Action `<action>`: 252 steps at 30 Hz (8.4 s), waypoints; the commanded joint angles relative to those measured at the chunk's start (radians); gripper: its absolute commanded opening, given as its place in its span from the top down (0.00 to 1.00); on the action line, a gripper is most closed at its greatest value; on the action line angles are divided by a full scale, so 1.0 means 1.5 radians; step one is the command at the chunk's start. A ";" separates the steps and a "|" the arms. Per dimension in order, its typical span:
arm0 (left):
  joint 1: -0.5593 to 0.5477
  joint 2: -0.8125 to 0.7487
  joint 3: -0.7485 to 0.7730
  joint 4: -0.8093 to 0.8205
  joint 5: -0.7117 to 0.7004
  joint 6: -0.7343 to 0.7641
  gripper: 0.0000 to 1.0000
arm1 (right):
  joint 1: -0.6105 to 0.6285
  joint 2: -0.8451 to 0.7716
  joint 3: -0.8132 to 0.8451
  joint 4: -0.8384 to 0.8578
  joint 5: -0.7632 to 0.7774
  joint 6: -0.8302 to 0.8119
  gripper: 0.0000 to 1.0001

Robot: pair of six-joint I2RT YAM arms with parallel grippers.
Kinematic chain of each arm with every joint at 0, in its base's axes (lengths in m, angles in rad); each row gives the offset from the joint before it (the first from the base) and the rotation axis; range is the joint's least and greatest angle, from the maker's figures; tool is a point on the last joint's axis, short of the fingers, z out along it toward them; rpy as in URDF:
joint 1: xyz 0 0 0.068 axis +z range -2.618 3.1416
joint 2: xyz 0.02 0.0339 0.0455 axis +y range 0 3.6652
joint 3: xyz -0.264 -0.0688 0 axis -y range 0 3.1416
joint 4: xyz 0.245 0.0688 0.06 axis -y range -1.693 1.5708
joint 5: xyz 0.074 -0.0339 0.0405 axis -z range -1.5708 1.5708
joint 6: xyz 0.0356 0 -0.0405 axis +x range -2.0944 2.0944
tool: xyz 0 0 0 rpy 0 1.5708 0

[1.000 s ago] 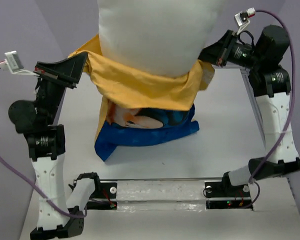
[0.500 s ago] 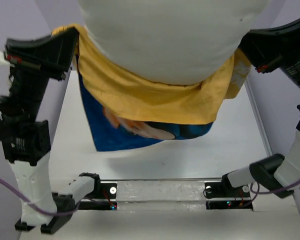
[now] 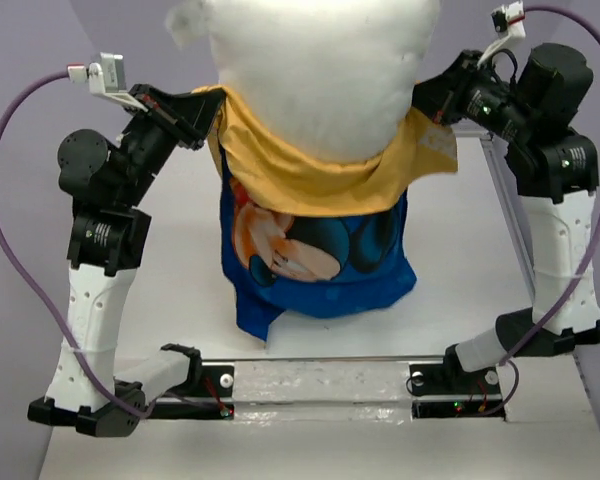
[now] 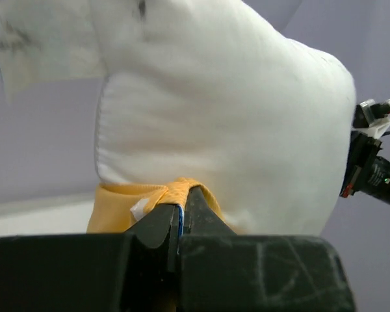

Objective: Put the pillow into the pillowcase

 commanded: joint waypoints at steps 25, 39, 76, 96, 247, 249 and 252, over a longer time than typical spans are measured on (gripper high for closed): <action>0.174 0.028 0.187 0.130 0.141 -0.031 1.00 | -0.147 0.016 0.300 0.186 -0.190 0.099 1.00; 0.189 0.007 0.228 0.085 0.138 -0.009 1.00 | -0.219 -0.092 0.098 0.249 -0.206 0.102 1.00; 0.218 0.057 0.384 0.036 0.168 -0.045 1.00 | -0.251 -0.013 0.226 0.213 -0.196 0.173 1.00; 0.225 -0.057 0.074 0.191 0.164 -0.076 1.00 | -0.228 -0.049 0.128 0.225 -0.230 0.135 1.00; -0.347 -0.240 -0.546 0.145 -0.047 0.215 0.01 | -0.124 -0.082 -0.815 0.390 -0.024 0.025 1.00; -0.491 -0.173 -0.515 0.128 -0.194 0.266 0.01 | -0.124 -0.083 -0.822 0.389 -0.003 0.023 1.00; -0.678 0.004 -0.429 0.082 -0.484 0.343 0.01 | -0.124 -0.071 -0.820 0.385 -0.005 0.021 1.00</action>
